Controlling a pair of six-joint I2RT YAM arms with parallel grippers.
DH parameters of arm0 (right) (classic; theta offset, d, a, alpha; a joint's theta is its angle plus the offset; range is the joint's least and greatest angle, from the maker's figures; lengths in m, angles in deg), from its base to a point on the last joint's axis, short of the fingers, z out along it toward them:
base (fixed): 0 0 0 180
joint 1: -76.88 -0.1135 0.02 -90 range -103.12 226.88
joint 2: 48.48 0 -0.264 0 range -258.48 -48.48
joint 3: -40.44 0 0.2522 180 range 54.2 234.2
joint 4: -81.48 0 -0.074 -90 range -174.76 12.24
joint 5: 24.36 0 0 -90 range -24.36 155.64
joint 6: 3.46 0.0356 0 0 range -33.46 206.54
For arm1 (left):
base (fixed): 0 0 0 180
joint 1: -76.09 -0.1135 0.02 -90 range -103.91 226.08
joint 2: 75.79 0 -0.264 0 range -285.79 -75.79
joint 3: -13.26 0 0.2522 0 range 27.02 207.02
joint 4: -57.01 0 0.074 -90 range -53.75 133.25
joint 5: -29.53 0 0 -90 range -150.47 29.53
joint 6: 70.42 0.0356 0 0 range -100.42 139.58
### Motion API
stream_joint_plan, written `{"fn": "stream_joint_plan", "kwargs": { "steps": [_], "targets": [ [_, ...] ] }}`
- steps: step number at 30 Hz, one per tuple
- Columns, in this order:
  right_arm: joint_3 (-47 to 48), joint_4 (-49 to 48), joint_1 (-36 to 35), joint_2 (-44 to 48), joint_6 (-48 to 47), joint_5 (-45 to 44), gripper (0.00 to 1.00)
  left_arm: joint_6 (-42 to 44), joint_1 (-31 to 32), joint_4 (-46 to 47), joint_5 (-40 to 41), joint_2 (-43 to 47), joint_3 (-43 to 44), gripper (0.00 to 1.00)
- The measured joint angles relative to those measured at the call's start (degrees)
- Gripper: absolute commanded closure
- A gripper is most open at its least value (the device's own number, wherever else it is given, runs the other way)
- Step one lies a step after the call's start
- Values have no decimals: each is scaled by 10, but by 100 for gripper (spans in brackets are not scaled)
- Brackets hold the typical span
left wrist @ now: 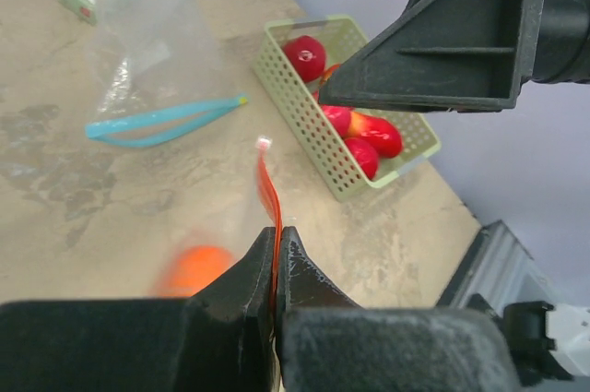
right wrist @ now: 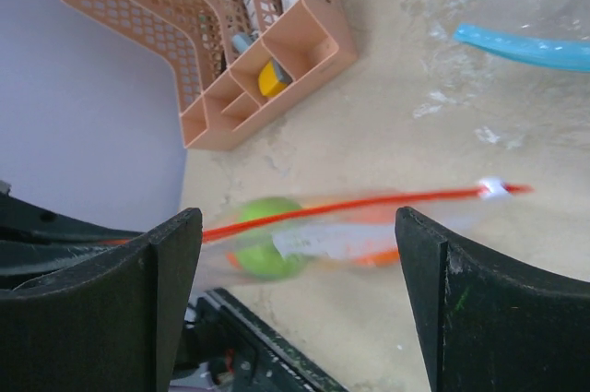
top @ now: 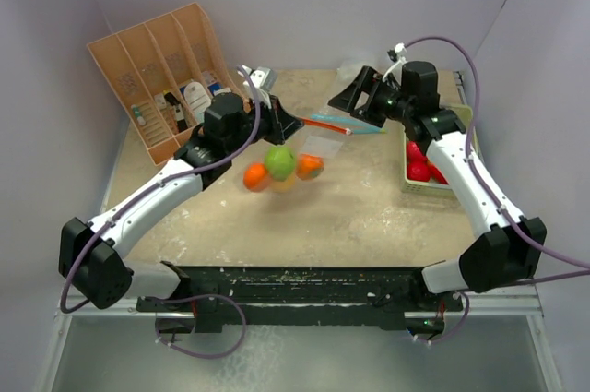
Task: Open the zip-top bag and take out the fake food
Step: Pick up the zipper food storage bag at the center of the board.
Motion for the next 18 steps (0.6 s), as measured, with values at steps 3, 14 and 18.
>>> {"fn": "stream_joint_plan", "kwargs": {
  "steps": [3,14,18],
  "targets": [
    [-10,-33,-7,-16,40,15,14,30,26,-31,61,0,14,98],
    [-44,-46,-39,-28,118,3,25,52,48,-78,185,-7,19,98],
    [-47,-38,-39,-1,123,-21,25,52,50,-79,201,-14,20,98]
  ]
}}
